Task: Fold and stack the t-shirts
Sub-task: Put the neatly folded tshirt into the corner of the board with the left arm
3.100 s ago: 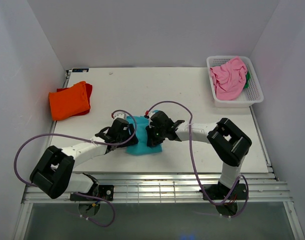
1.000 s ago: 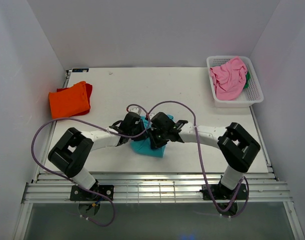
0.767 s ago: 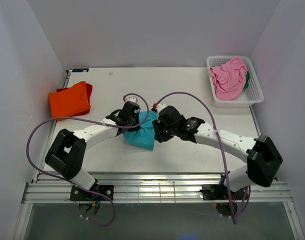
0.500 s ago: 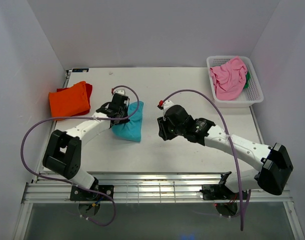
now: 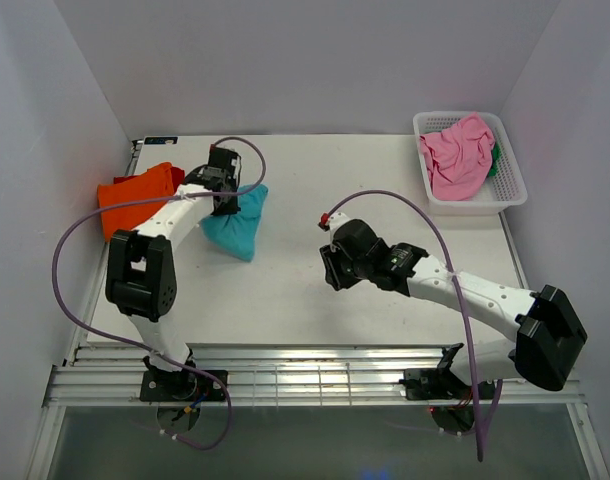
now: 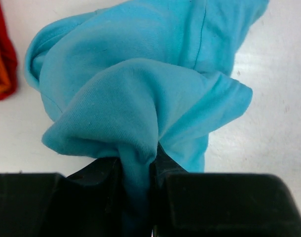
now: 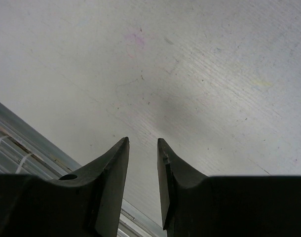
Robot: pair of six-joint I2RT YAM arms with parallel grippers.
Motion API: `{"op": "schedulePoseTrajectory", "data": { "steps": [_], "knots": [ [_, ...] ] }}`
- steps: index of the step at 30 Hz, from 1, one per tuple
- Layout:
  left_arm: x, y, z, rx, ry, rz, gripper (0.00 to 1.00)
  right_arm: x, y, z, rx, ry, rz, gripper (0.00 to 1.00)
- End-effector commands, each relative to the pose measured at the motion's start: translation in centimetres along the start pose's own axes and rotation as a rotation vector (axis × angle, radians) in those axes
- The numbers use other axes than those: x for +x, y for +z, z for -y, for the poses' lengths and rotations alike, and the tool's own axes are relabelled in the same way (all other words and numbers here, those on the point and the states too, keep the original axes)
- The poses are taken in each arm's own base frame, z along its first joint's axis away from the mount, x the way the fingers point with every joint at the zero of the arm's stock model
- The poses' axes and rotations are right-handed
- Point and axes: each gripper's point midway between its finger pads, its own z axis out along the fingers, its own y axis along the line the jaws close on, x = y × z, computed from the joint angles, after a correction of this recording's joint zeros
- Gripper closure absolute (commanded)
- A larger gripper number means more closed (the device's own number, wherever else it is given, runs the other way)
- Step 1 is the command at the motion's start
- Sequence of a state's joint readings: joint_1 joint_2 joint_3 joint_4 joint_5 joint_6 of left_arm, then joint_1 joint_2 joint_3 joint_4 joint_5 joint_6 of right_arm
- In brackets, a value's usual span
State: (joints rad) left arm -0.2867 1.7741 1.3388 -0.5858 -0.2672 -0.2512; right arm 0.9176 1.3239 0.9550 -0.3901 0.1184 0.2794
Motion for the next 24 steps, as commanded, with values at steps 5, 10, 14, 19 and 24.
{"op": "schedulePoseTrajectory", "data": {
  "steps": [5, 10, 14, 19, 24],
  "knots": [
    [-6.1, -1.4, -6.4, -0.076, -0.015, 0.062, 1.00, -0.1, 0.6, -0.6, -0.064, -0.013, 0.030, 0.64],
    [-6.5, -0.8, -10.0, -0.088, -0.056, 0.056, 1.00, 0.7, 1.2, -0.8, -0.088, -0.017, 0.017, 0.64],
    [-7.9, -0.6, -12.0, -0.070, -0.081, 0.081, 1.00, 1.3, 1.9, -0.8, -0.098, -0.015, 0.003, 0.64],
    [-10.2, -0.4, -13.1, -0.031, -0.100, 0.121, 1.00, 2.3, 2.3, -1.7, -0.152, -0.006, -0.023, 0.64],
    [-12.6, -0.3, -13.9, -0.049, -0.104, 0.141, 1.00, 3.2, 2.8, -1.6, -0.152, 0.004, -0.044, 0.64]
  ]
}}
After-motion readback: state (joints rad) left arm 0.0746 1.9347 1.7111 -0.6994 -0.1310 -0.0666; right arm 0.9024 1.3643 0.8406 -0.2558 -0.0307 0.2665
